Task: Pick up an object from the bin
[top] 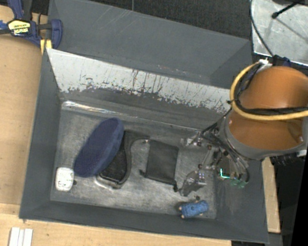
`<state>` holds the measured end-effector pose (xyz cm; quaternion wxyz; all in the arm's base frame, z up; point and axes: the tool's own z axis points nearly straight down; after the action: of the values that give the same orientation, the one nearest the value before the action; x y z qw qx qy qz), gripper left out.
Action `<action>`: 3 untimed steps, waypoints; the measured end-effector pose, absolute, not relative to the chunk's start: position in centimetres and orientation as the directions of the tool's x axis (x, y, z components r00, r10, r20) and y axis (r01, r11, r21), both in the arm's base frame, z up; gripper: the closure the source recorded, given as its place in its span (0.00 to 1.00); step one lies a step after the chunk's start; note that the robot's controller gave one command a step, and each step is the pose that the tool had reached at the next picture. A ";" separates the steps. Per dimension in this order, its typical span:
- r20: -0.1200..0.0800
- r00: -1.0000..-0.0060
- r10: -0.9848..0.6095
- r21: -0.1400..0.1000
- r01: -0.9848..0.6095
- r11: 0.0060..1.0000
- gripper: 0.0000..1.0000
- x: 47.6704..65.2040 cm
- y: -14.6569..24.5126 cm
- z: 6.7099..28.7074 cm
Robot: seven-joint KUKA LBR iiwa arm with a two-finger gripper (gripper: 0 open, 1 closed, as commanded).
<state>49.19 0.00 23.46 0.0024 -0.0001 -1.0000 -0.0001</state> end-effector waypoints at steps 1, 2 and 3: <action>0.004 -0.997 -0.071 0.000 -0.071 0.997 0.00 53.7 -1.9 9.8; -0.003 -0.996 -0.092 -0.001 -0.092 0.996 0.00 54.8 -2.1 7.2; -0.030 -0.995 -0.091 -0.002 -0.091 0.996 1.00 55.4 -2.0 7.8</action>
Offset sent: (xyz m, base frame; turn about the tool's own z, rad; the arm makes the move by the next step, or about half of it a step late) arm 0.0455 -0.0180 -0.1320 -0.0725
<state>55.43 -2.03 7.78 -0.0148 0.0454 -0.9989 0.0005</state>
